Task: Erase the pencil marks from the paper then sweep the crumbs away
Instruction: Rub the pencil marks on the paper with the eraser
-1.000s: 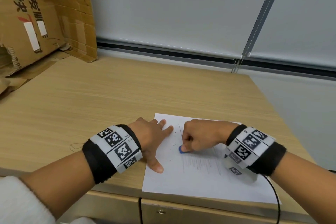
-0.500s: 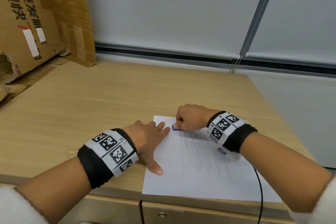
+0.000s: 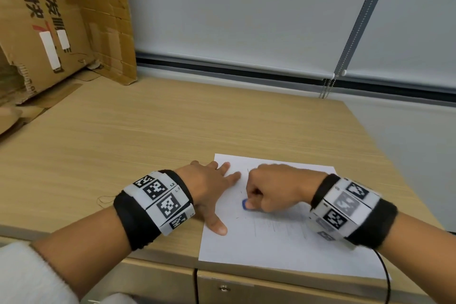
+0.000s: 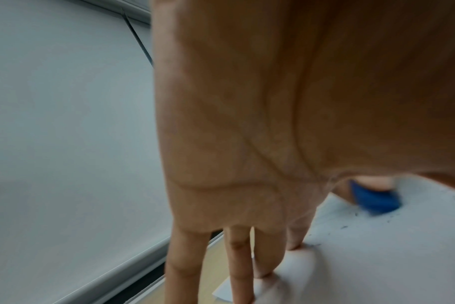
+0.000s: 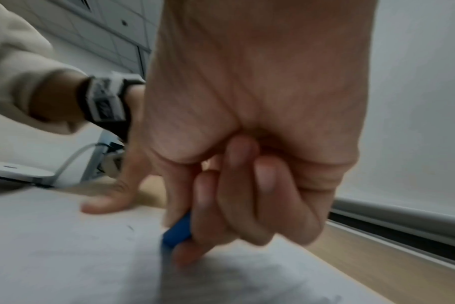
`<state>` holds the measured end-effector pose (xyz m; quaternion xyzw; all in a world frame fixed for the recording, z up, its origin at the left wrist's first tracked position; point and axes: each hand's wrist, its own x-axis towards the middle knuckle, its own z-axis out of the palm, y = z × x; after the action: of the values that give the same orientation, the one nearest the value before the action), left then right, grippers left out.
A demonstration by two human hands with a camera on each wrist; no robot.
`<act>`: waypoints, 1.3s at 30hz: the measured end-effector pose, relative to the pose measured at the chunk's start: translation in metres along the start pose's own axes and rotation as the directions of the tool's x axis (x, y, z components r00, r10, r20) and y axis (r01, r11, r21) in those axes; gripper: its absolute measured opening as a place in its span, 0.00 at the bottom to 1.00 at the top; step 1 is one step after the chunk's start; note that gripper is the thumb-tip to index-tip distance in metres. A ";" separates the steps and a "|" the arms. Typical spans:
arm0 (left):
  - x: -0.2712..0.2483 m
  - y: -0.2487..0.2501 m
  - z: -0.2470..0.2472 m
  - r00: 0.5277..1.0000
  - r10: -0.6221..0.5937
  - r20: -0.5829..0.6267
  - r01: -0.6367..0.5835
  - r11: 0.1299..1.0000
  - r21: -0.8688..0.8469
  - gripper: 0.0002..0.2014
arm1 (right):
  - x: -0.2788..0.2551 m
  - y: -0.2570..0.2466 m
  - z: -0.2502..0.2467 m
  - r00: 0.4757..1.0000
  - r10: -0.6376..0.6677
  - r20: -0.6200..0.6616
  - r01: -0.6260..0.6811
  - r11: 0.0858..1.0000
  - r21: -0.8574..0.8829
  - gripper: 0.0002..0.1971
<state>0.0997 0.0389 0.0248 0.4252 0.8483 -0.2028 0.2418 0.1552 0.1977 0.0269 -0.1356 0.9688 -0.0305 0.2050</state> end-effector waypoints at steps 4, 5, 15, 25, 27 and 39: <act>0.000 0.001 -0.002 1.000 0.018 0.008 -0.018 1.000 -0.015 0.61 | -0.002 0.003 -0.005 1.000 0.005 0.022 -0.005 1.000 0.025 0.23; -0.001 0.001 -0.002 1.000 0.016 0.012 -0.016 1.000 -0.018 0.60 | 0.000 0.008 -0.006 0.999 0.034 -0.036 -0.033 0.999 0.041 0.23; -0.002 0.003 -0.003 1.000 0.012 0.001 -0.012 1.000 -0.006 0.60 | -0.007 0.010 0.001 0.997 0.019 -0.073 -0.012 0.996 0.090 0.23; -0.003 0.004 -0.004 1.000 0.000 0.014 -0.001 1.000 0.007 0.60 | -0.014 0.009 0.005 0.995 0.053 -0.080 -0.045 0.994 0.098 0.24; -0.001 0.003 -0.004 1.000 0.000 0.013 0.000 1.000 0.004 0.60 | -0.019 0.006 0.012 0.995 0.037 -0.097 -0.027 0.994 0.102 0.23; 0.000 0.003 -0.003 1.000 -0.011 0.022 0.011 1.000 0.012 0.61 | -0.034 -0.005 0.018 0.994 -0.073 0.079 0.063 0.989 0.132 0.22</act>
<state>0.1016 0.0420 0.0271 0.4198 0.8467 -0.2136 0.2475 0.1935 0.2025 0.0245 -0.1561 0.9502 -0.0946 0.2527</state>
